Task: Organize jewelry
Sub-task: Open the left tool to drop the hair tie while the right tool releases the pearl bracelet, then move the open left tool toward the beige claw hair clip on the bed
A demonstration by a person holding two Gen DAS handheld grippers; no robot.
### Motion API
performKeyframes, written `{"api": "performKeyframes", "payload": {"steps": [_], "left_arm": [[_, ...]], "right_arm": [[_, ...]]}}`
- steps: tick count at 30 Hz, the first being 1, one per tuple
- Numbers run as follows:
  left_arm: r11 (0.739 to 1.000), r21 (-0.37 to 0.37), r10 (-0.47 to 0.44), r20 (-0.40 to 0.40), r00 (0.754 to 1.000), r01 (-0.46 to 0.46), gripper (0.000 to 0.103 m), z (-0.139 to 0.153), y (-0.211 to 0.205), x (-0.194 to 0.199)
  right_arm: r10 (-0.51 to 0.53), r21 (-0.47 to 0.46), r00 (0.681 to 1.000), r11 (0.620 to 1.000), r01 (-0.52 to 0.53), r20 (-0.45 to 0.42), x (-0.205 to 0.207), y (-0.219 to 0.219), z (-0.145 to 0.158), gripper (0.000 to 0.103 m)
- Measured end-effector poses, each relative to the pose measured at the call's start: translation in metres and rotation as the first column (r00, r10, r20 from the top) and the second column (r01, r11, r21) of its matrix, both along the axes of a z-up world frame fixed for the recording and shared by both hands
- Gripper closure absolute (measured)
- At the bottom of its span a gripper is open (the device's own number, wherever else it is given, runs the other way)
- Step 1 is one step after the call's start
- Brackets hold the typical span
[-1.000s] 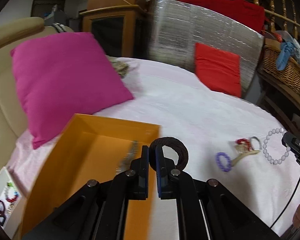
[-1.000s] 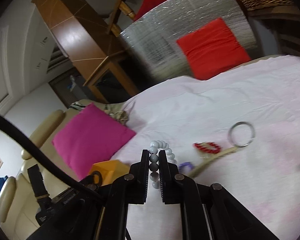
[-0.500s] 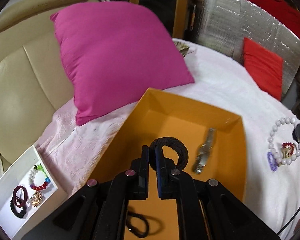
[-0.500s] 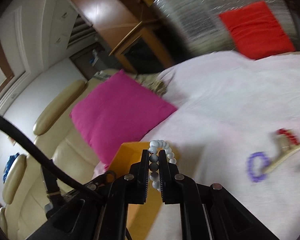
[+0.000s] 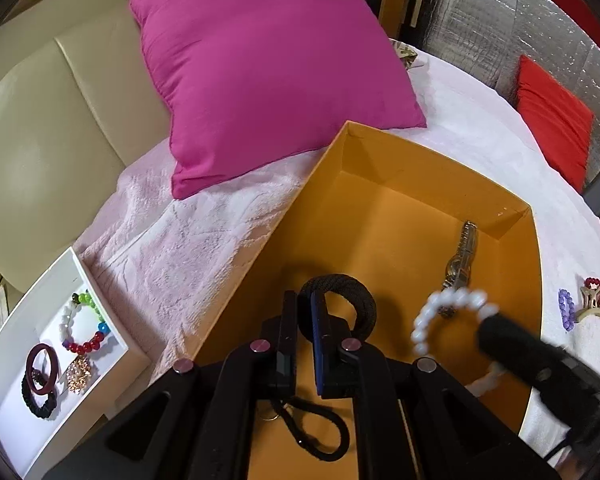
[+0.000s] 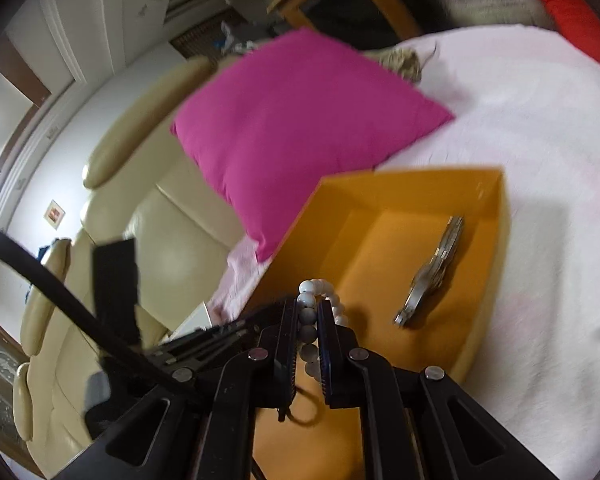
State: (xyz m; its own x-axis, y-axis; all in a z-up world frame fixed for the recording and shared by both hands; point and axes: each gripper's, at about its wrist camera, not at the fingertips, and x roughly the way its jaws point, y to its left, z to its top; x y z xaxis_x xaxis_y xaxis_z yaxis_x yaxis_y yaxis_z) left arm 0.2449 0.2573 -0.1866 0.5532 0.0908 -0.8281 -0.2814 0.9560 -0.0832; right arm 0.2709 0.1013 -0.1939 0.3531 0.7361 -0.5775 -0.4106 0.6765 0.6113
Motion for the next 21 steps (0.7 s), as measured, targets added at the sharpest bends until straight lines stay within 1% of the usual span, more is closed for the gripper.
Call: {"api": "performKeyframes", "payload": {"steps": [2,4,6,8,12,15,21], "left_arm": [[1.000,-0.001,0.009,-0.003,1.000,-0.009,0.096,0.000,0.002,0.000],[1.000,-0.003,0.021,-0.003,1.000,-0.021,0.090,0.000,0.004,-0.001],[1.000,0.001,0.029,0.005,1.000,-0.029,0.073,0.002,0.004,-0.001],[0.999,0.012,0.037,0.024,0.999,-0.037,0.067,0.005,0.003,-0.003],[0.999,0.023,0.033,0.075,0.997,-0.035,0.067,0.014,-0.002,-0.004],[0.999,0.038,0.011,0.115,0.993,-0.016,0.067,0.021,-0.013,-0.004],[0.993,0.113,-0.057,0.184,0.981,0.037,0.064,0.033,-0.047,-0.002]], "right_arm": [[0.008,-0.019,0.999,1.000,-0.008,-0.039,0.002,0.003,-0.008,0.092],[0.008,-0.050,0.997,0.999,-0.012,-0.079,0.002,0.003,-0.012,0.090],[0.010,-0.052,0.996,0.999,-0.015,-0.093,0.003,0.000,-0.013,0.089],[-0.008,-0.080,0.997,0.997,0.002,-0.080,0.004,-0.005,-0.010,0.089],[-0.061,-0.069,0.998,0.996,0.060,-0.024,0.002,-0.029,0.005,0.089],[-0.101,-0.051,0.995,0.993,0.102,0.012,0.000,-0.052,0.017,0.089],[-0.193,-0.034,0.981,0.981,0.193,0.008,0.002,-0.106,0.025,0.089]]}}
